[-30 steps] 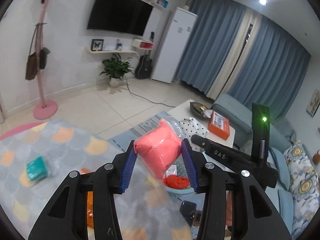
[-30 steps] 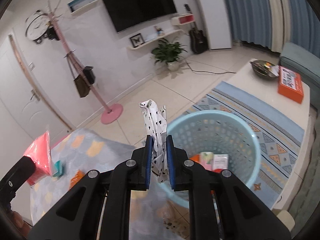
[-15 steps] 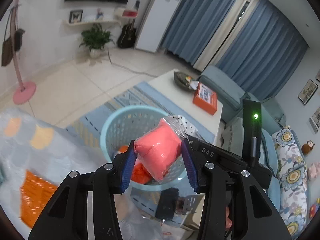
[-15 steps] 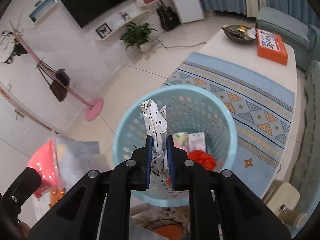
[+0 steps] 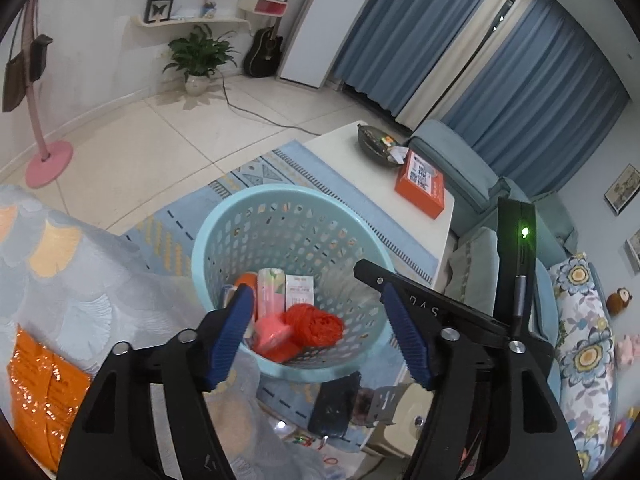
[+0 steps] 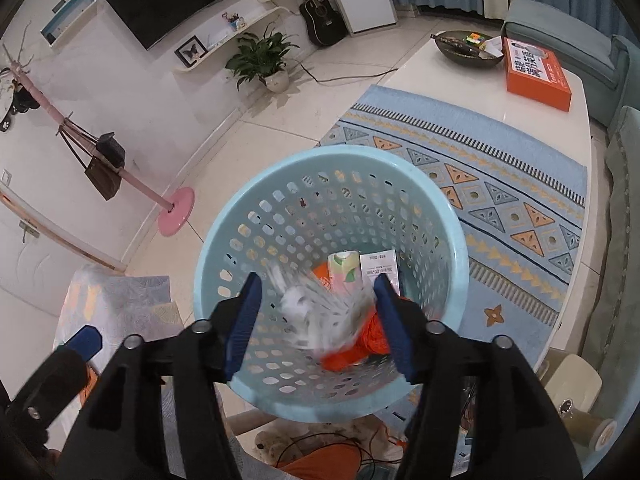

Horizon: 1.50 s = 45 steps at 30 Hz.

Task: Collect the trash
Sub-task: 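Carry the pink packet and dotted paper over the wastebasket and open both tools, then move both tools back over the table toward the teal and orange packets, then grasp the teal packet with the left tool while the right tool grasps the orange snack packet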

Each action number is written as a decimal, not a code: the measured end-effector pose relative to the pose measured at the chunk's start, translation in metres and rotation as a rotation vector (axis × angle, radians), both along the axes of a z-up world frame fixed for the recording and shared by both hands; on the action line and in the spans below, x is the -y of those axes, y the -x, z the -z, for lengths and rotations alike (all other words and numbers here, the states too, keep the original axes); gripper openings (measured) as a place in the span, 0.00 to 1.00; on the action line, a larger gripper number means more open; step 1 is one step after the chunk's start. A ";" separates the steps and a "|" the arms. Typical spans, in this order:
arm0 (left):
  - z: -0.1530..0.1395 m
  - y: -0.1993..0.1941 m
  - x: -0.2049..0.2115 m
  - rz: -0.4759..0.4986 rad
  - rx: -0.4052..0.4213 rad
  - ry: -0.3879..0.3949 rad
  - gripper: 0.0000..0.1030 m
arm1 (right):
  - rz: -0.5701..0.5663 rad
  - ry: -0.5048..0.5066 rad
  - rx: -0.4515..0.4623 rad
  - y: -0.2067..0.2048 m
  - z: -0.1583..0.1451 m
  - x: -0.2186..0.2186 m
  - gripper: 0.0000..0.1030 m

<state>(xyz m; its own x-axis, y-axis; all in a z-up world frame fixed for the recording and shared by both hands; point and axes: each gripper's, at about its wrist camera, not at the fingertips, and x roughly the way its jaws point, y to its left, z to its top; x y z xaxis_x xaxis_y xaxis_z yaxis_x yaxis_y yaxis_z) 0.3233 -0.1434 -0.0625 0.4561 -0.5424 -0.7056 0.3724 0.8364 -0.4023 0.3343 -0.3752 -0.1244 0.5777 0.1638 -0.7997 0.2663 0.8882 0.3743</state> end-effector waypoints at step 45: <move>0.011 0.027 -0.278 -0.580 0.105 -0.065 0.74 | -0.571 0.214 0.209 0.086 -0.065 -0.289 0.66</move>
<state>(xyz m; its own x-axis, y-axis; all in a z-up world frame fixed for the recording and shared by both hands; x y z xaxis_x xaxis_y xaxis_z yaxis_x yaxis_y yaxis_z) 0.2960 0.1345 -0.0737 0.7342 -0.1409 -0.6642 -0.1176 0.9371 -0.3288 0.2488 -0.0861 -0.0593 0.5937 0.3411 -0.7289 -0.3297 0.9293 0.1664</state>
